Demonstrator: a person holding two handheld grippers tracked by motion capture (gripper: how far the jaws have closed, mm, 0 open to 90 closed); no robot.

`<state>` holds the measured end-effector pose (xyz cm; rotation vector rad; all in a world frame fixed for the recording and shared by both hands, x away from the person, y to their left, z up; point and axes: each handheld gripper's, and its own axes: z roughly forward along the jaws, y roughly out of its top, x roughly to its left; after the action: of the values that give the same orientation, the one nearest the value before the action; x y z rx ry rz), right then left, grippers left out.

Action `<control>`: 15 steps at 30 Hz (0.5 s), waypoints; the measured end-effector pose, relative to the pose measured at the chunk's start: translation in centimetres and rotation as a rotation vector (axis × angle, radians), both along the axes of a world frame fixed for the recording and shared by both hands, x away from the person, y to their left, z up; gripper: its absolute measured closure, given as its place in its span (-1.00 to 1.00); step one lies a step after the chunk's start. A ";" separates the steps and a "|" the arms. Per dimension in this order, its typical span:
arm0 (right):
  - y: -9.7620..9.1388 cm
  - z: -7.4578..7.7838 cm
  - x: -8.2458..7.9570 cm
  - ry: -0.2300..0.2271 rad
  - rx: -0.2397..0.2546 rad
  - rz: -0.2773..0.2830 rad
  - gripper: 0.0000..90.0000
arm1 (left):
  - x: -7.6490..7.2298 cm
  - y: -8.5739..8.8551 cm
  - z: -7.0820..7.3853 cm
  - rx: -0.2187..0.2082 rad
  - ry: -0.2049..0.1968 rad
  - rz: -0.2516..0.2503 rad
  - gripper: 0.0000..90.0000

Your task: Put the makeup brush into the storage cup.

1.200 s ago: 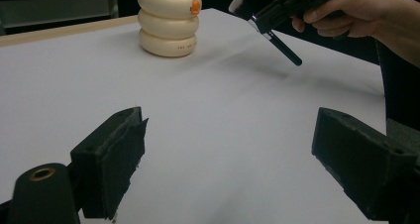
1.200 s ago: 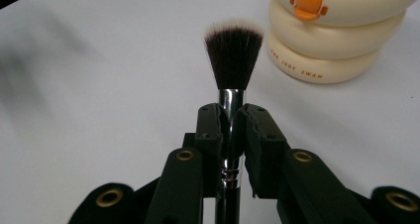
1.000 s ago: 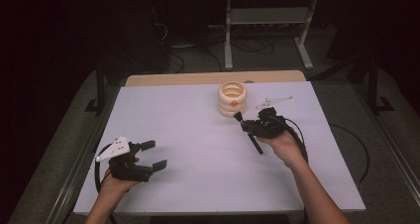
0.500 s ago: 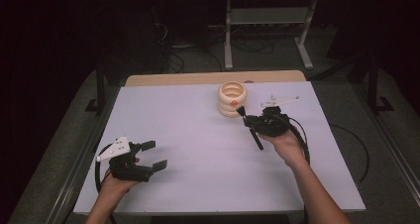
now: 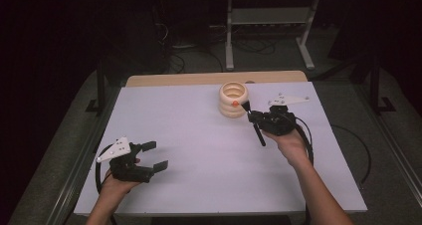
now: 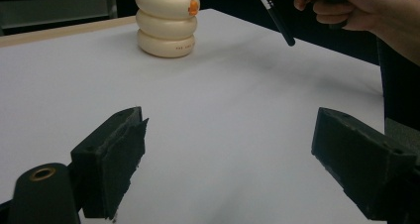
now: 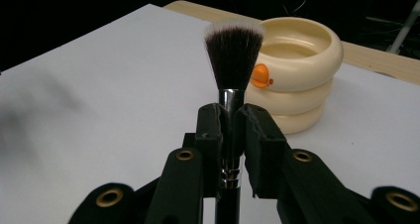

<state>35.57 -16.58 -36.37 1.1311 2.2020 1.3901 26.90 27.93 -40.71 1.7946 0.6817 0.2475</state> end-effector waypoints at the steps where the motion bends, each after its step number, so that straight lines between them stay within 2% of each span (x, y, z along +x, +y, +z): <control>1: -0.1 0.0 0.0 -0.006 0.002 -0.003 0.70 | 0.0 0.0 0.0 0.002 0.001 0.000 -0.72; 9: -0.5 0.4 0.0 -0.051 0.042 -0.013 0.70 | 0.1 -0.1 -0.1 -0.006 0.005 0.002 -0.72; 15: -0.6 0.5 0.2 -0.065 0.062 -0.021 0.70 | -0.1 -0.3 0.0 -0.001 0.004 -0.003 -0.72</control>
<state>35.74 -17.16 -35.92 1.1102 2.1095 1.4742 26.83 27.66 -40.76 1.7949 0.6818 0.2421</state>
